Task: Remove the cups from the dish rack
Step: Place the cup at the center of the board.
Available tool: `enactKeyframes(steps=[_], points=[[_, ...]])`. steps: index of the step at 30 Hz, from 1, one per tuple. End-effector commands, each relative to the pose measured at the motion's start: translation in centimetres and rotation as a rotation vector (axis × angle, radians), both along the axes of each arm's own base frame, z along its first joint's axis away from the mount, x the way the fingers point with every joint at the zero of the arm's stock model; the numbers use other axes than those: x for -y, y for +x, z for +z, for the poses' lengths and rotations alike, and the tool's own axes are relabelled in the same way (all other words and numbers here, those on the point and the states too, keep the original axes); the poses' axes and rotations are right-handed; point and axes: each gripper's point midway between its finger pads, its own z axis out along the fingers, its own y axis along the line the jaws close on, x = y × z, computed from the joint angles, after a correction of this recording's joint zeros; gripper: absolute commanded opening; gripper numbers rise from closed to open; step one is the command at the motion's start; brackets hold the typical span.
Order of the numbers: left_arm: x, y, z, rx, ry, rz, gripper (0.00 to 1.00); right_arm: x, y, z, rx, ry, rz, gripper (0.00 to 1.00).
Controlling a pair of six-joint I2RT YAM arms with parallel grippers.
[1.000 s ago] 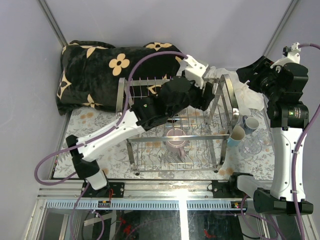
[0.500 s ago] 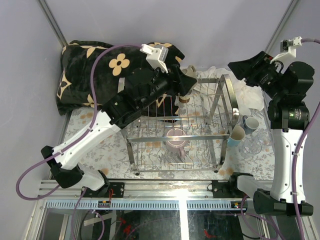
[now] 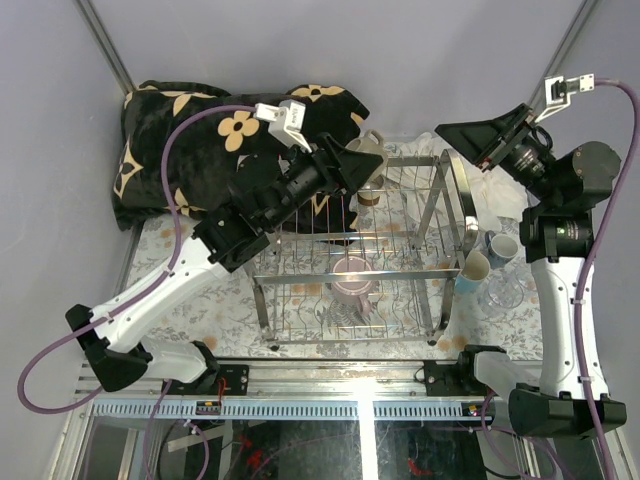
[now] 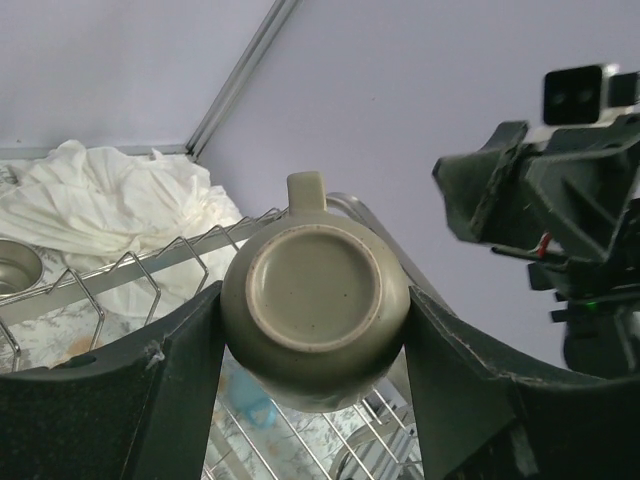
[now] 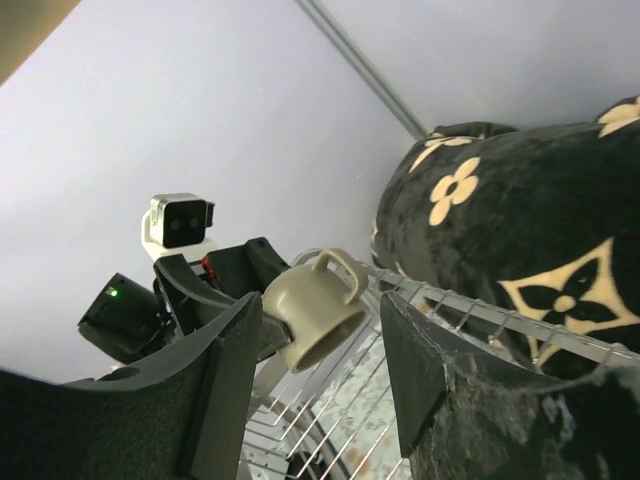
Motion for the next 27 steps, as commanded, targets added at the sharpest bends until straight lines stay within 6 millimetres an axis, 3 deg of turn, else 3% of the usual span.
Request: enactKeyframes(steps=[1,9,20,27], points=[[-2.3,-0.5,6.0,0.111,-0.225,0.048,0.00,-1.8,-3.2,1.7,0.064,0.063,0.138,0.57],[-3.5,-0.6,7.1,0.123,-0.348,0.078,0.00,-5.9,-3.9,-0.2,0.036,0.069,0.236,0.51],[-5.2,0.3,7.1,0.039,-0.498,0.156,0.00,-7.1,-3.9,-0.6,0.065,0.083,0.235,0.48],[-5.1,0.4,6.9,0.011,-0.513,0.156,0.00,-9.2,-3.8,-1.3,0.056,0.078,0.270,0.47]])
